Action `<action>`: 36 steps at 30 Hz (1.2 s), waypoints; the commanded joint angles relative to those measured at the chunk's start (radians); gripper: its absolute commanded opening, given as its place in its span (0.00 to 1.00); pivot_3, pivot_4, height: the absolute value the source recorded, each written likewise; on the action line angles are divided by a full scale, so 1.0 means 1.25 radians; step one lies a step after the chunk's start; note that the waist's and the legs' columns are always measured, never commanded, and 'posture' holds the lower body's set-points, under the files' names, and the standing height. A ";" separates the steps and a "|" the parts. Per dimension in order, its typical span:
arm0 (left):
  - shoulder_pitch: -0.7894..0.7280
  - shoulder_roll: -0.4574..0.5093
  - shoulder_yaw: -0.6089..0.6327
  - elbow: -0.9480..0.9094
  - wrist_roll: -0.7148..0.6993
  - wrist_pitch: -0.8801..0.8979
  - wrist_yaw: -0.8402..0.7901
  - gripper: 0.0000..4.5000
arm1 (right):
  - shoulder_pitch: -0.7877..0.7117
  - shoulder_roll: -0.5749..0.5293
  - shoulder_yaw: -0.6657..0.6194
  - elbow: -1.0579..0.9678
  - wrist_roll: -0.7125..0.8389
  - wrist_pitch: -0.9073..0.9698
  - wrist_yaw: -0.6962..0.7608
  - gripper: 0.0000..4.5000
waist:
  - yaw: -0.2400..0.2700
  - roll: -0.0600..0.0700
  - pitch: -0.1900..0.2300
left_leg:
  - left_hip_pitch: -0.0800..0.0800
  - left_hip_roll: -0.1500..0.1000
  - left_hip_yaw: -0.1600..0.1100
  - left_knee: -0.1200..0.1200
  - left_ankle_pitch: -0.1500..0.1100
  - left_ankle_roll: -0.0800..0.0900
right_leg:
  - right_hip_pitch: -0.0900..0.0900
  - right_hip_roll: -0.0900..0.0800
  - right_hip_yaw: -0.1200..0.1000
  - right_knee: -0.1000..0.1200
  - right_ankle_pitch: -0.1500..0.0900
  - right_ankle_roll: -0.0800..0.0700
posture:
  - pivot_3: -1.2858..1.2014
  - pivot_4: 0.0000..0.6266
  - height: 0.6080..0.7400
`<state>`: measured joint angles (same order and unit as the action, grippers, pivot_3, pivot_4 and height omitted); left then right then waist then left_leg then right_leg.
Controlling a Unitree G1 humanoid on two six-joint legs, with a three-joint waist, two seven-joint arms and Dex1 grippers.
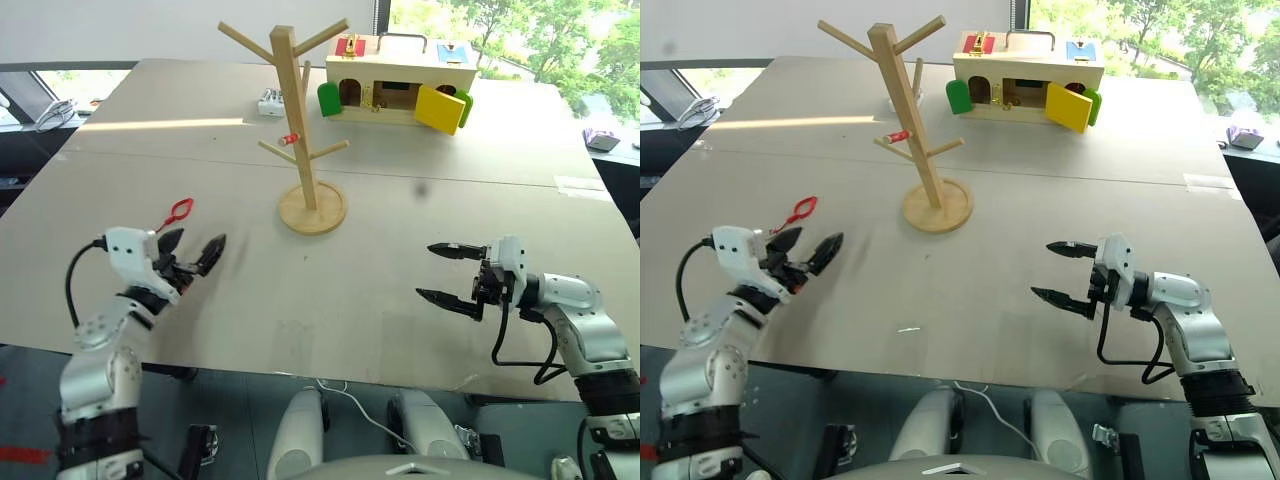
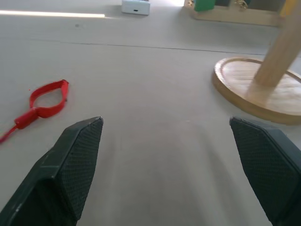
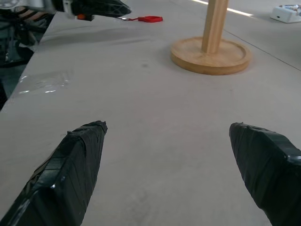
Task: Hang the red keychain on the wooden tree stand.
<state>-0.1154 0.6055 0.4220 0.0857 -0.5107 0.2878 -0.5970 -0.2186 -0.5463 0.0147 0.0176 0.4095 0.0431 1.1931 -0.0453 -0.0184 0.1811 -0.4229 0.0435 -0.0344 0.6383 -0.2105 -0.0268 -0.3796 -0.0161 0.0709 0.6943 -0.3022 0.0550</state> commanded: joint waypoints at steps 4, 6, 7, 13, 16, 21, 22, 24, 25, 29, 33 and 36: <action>-0.125 0.124 -0.001 0.240 0.069 -0.060 -0.075 1.00 | -0.005 0.026 -0.003 -0.034 0.004 -0.010 -0.043 0.99 | 0.003 -0.001 0.000 | 0.000 0.000 0.000 0.000 0.000 0.000 | 0.000 -0.001 0.000 0.000 0.000 0.000 | 0.52 0.24 1.00; -0.158 0.142 -0.012 0.297 0.088 -0.081 -0.094 1.00 | 0.000 0.031 0.001 -0.043 0.002 -0.009 -0.053 0.99 | 0.004 -0.001 0.000 | -0.001 -0.001 0.000 0.000 0.000 0.000 | 0.000 -0.001 0.000 -0.001 0.000 0.000 | 0.52 0.24 1.00; -0.176 0.152 -0.019 0.326 0.101 -0.091 -0.101 1.00 | 0.003 0.032 0.003 -0.047 0.000 -0.009 -0.056 0.99 | 0.004 -0.001 0.000 | -0.001 -0.001 0.000 0.000 0.000 0.000 | 0.000 -0.001 0.000 -0.001 0.000 0.000 | 0.52 0.24 1.00; -0.314 0.180 -0.070 0.529 0.170 -0.157 -0.149 1.00 | 0.010 0.039 0.003 -0.058 -0.004 -0.013 -0.083 0.99 | 0.006 -0.001 0.000 | -0.001 -0.001 0.000 0.000 0.000 0.000 | 0.000 -0.001 -0.001 -0.001 0.000 0.000 | 0.52 0.24 1.00; -0.372 0.177 -0.093 0.613 0.197 -0.184 -0.164 1.00 | 0.009 0.040 0.001 -0.061 -0.005 -0.011 -0.097 0.99 | 0.006 -0.001 0.000 | -0.001 -0.001 -0.001 0.000 0.000 0.000 | 0.000 -0.001 -0.001 -0.001 0.000 0.000 | 0.52 0.24 1.00; -0.424 0.174 -0.124 0.706 0.231 -0.223 -0.182 1.00 | 0.018 0.038 0.001 -0.076 -0.006 -0.010 -0.114 0.99 | 0.003 -0.001 0.000 | -0.001 -0.001 0.000 0.000 0.000 0.000 | 0.000 -0.001 -0.001 0.000 0.000 0.000 | 0.52 0.24 1.00; -0.432 0.174 -0.125 0.721 0.233 -0.229 -0.182 1.00 | 0.020 0.038 -0.001 -0.079 -0.005 -0.009 -0.118 0.99 | 0.003 -0.001 0.000 | -0.001 -0.001 -0.001 0.000 0.000 0.000 | 0.000 -0.001 -0.001 0.000 0.000 0.000 | 0.52 0.24 1.00; -0.440 0.176 -0.128 0.744 0.241 -0.241 -0.184 1.00 | 0.022 0.037 -0.004 -0.083 -0.003 -0.007 -0.125 0.99 | 0.004 -0.001 0.000 | -0.001 -0.001 0.000 0.000 0.000 0.000 | 0.000 -0.001 -0.001 0.000 0.000 0.000 | 0.52 0.24 1.00; -0.443 0.177 -0.130 0.755 0.247 -0.247 -0.184 1.00 | 0.024 0.036 -0.005 -0.087 -0.002 -0.006 -0.128 0.99 | 0.004 -0.001 0.000 | -0.001 -0.001 -0.001 0.000 0.000 0.000 | -0.001 -0.001 -0.001 0.000 0.000 0.000 | 0.52 0.24 1.00; -0.453 0.183 -0.128 0.788 0.261 -0.259 -0.180 1.00 | 0.034 0.030 -0.007 -0.103 0.003 0.000 -0.134 0.99 | 0.005 -0.001 0.000 | -0.002 -0.001 -0.001 0.000 0.000 0.000 | 0.000 -0.001 -0.001 0.000 0.000 0.000 | 0.52 0.24 1.00; -0.454 0.184 -0.125 0.807 0.266 -0.265 -0.182 1.00 | 0.037 0.027 -0.007 -0.110 0.006 0.004 -0.136 0.99 | 0.004 -0.001 0.000 | -0.002 -0.001 -0.001 0.000 0.000 0.000 | 0.000 -0.001 -0.001 0.000 0.000 0.000 | 0.52 0.24 1.00; -0.452 0.183 -0.124 0.816 0.267 -0.268 -0.180 1.00 | 0.034 0.025 -0.007 -0.112 0.008 0.008 -0.137 0.99 | 0.004 -0.001 0.000 | -0.001 -0.001 0.000 0.000 0.000 0.000 | 0.000 -0.001 -0.001 0.000 0.000 0.000 | 0.52 0.24 1.00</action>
<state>-0.6710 0.8098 0.2600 1.0905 -0.1831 -0.0355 -0.8243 -0.1726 -0.5056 0.0262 -0.0782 0.4013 0.0548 1.0206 -0.0407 -0.0193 0.1814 -0.4248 0.0427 -0.0351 0.6384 -0.2104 -0.0268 -0.3801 -0.0169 0.0691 0.6944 -0.3022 0.0550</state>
